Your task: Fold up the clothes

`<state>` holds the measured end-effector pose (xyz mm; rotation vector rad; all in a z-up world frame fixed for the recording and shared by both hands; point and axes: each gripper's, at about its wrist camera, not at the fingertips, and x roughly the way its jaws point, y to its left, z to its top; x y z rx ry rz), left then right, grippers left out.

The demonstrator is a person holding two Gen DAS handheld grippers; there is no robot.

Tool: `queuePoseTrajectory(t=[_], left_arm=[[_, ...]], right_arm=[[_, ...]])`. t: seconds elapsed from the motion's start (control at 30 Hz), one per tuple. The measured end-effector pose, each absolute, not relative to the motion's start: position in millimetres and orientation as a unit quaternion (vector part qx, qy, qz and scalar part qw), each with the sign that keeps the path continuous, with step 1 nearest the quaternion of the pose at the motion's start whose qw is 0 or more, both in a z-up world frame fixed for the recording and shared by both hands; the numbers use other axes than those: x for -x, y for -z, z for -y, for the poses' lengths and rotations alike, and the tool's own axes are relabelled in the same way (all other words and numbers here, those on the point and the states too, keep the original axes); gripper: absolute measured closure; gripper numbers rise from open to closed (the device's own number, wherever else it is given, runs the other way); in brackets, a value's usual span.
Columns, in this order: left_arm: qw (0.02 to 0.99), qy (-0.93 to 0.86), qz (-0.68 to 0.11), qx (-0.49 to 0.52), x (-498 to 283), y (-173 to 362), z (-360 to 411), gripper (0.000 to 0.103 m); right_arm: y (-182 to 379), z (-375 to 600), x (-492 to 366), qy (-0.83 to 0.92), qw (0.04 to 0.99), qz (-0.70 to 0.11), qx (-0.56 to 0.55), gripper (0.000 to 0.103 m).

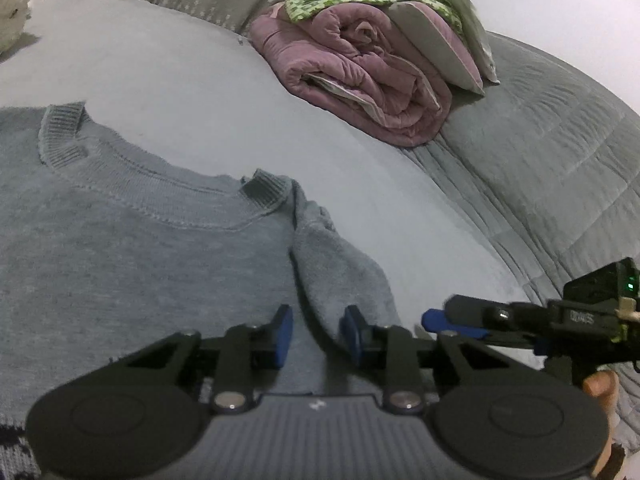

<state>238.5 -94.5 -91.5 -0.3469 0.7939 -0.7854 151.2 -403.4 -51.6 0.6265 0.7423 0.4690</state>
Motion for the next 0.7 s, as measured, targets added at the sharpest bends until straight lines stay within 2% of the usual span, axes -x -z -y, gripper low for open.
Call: queuePoseTrajectory(t=[0.17, 0.2, 0.23, 0.27, 0.37, 0.4, 0.47, 0.7], left_arm=[[0.835, 0.372, -0.373, 0.161, -239, 93, 88, 0.073], [0.835, 0.373, -0.372, 0.161, -239, 93, 87, 0.073], [0.835, 0.374, -0.371, 0.161, -238, 93, 87, 0.073], [0.834, 0.375, -0.371, 0.161, -238, 93, 87, 0.07], [0.835, 0.382, -0.362, 0.161, -235, 91, 85, 0.058], [0.836, 0.383, -0.358, 0.16, -234, 89, 85, 0.056], [0.841, 0.38, -0.352, 0.157, -232, 87, 84, 0.051], [0.86, 0.336, -0.352, 0.15, -238, 73, 78, 0.048]], right_arm=[[56, 387, -156, -0.227, 0.862, -0.362, -0.271, 0.054], [56, 380, -159, -0.234, 0.863, -0.365, -0.261, 0.062], [55, 373, -161, -0.24, 0.863, -0.367, -0.251, 0.08], [55, 369, -161, -0.242, 0.864, -0.372, -0.239, 0.089], [47, 368, -155, -0.216, 0.879, -0.371, -0.206, 0.093], [43, 368, -153, -0.205, 0.886, -0.365, -0.198, 0.098], [33, 374, -148, -0.171, 0.905, -0.343, -0.185, 0.098], [14, 387, -138, -0.043, 0.951, -0.275, -0.137, 0.098]])
